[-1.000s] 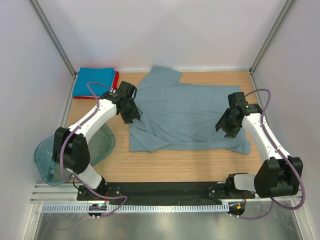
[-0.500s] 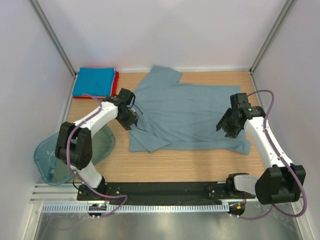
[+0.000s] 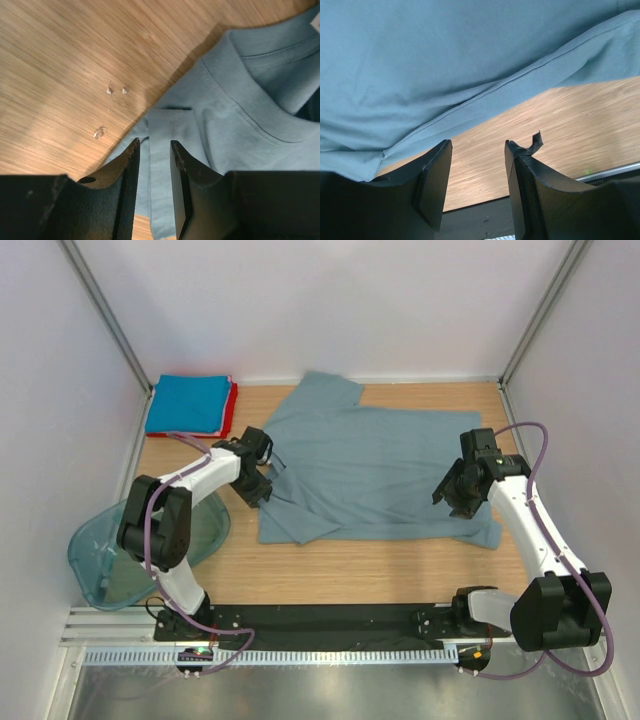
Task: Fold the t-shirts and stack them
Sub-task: Flatten the tshirt out
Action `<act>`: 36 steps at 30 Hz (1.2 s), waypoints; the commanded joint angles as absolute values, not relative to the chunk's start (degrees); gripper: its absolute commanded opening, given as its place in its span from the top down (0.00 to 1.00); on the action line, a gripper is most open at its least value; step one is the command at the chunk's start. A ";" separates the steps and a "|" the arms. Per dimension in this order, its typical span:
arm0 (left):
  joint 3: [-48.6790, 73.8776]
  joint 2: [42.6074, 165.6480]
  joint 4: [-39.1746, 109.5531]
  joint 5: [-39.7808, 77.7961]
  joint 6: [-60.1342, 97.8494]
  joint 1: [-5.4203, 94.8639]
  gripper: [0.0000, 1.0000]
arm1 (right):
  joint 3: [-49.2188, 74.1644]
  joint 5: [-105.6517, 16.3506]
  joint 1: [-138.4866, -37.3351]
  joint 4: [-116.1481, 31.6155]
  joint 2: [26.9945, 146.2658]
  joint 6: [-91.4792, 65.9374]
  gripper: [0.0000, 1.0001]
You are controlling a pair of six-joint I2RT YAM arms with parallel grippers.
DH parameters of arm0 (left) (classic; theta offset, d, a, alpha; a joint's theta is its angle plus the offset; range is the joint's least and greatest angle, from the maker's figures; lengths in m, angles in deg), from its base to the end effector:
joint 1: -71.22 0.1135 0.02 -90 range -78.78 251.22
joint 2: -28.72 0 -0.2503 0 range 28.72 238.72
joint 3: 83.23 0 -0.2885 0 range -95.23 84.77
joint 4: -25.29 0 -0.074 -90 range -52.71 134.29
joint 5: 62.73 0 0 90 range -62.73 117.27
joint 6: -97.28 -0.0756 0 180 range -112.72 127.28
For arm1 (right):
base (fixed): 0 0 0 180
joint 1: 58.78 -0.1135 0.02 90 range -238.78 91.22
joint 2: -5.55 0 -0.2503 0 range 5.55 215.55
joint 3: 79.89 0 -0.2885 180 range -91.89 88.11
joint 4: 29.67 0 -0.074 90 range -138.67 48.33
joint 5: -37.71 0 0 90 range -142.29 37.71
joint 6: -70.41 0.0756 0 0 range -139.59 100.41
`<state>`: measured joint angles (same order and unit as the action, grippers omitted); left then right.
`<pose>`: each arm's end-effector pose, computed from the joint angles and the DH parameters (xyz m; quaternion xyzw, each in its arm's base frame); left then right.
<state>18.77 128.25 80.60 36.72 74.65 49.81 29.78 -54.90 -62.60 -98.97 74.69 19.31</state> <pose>0.3431 -0.1212 0.1098 -0.3952 0.9078 -0.0214 0.1389 0.2747 0.0149 0.2146 0.2999 0.9346 0.0483 0.1849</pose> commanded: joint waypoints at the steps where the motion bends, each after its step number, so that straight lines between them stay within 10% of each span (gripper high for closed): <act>1: 19.11 128.30 78.25 38.26 76.01 49.60 0.69 | 29.92 -55.19 -62.91 -98.62 73.14 19.00 0.46; 36: 12.61 127.78 90.81 44.14 72.66 49.69 1.00 | 31.95 -59.05 -62.83 -100.99 71.73 21.72 0.46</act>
<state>14.49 131.00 85.02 39.39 72.79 49.75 32.51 -56.46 -62.60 -100.19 71.90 21.17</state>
